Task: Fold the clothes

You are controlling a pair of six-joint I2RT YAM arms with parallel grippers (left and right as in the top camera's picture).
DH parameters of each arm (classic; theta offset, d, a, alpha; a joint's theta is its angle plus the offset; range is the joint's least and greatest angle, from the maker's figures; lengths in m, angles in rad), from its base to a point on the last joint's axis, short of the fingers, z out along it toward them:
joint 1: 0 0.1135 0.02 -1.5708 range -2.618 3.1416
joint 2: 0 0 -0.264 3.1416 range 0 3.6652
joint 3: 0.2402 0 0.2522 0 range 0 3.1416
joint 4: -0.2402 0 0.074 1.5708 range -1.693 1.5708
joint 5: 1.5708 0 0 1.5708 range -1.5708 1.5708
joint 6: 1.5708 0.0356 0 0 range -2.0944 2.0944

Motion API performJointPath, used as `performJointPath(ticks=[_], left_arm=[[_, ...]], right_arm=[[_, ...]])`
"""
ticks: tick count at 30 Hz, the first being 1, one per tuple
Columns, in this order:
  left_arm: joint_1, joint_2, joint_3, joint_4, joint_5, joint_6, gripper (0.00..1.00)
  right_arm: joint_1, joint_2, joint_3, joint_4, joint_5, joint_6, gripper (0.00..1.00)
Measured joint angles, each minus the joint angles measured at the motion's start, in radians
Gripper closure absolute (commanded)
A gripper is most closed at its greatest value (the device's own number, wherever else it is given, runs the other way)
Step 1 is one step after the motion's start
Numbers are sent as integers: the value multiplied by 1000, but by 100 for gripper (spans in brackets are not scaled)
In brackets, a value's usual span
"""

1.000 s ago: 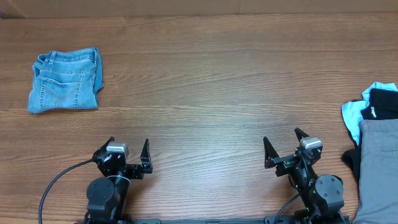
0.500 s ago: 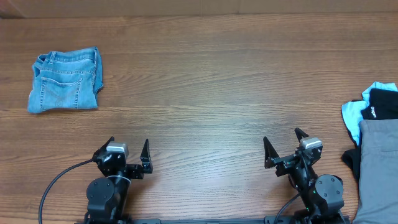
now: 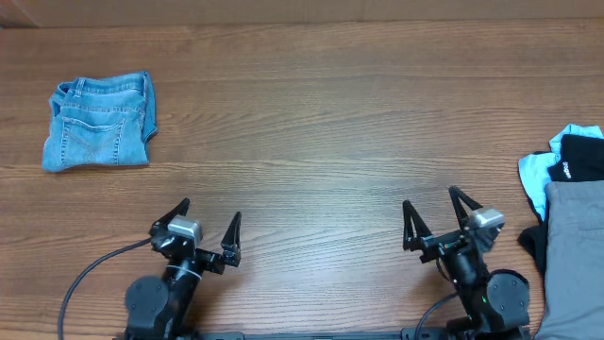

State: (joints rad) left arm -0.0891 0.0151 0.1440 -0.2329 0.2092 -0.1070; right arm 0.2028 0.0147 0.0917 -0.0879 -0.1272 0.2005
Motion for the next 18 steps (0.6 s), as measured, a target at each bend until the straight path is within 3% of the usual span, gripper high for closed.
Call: performJointPath(ticks=[4,9,18], left_arm=[[0,23,157,-34,-53,-3,0],[0,223,399,-192,-97,-1,0],[0,836,1005,-587,-118,2,0]], right_arm=[[0,2,53,-15,-19,49,0],[0,90,230,-224,-26,70,0],[-9,641,774,-692,-26,86,0]])
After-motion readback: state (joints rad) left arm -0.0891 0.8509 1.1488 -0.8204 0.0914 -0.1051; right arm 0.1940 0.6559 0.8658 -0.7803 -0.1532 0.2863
